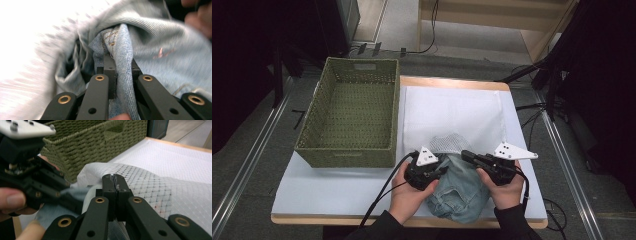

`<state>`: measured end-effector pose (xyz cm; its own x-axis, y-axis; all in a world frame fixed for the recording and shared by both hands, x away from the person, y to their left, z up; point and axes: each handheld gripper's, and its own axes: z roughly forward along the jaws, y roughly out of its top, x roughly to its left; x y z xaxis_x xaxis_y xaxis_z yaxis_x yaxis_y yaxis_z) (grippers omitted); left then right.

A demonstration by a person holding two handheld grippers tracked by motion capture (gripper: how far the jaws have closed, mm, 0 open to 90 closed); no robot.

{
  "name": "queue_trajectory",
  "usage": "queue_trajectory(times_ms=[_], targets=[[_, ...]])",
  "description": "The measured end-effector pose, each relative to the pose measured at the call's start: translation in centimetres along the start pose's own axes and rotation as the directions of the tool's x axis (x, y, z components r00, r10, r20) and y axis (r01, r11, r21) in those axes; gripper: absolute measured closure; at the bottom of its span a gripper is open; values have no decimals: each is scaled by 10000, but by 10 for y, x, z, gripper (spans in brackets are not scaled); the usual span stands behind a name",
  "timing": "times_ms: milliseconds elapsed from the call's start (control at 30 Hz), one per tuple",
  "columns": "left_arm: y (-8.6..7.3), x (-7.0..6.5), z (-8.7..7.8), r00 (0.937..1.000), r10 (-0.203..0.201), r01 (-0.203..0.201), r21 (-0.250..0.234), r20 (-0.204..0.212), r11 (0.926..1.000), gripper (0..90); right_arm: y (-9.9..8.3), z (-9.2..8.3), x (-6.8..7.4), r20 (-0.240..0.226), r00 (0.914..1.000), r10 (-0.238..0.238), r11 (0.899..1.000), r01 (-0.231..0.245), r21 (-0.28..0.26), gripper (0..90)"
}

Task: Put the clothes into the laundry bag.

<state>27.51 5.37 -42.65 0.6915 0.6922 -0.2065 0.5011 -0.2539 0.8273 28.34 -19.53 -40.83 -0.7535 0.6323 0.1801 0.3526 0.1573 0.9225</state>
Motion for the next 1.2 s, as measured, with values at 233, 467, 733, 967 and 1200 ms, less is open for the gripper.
queue_trajectory(times_ms=[233, 467, 733, 967, 1200], targets=[[-10, 7, 26, 9989, -216, 253, 915, -406, 9955, 745, 1, -1, 0, 34, 10000, -57, 10000, 57, 12, 900], [7, 1, -10, 9989, 460, -462, -146, -122, 9988, 357, -2, -2, -6, 135, 9997, 185, 9998, -186, 57, 900], [16, -33, -7, 9686, 1681, -1819, 608, 1834, 9814, 310, -3, 2, -5, 129, 9998, 163, 9998, -165, 137, 900], [-8, -43, 45, 9704, 2059, -2344, 2854, 1266, 9293, 500, -4, 1, -3, 77, 9999, 125, 9998, -127, 173, 900], [4, -31, 31, 9834, 1202, -1444, 1847, 1362, 9721, 869, -3, 0, -4, 33, 9999, 139, 9998, -139, 128, 900]])
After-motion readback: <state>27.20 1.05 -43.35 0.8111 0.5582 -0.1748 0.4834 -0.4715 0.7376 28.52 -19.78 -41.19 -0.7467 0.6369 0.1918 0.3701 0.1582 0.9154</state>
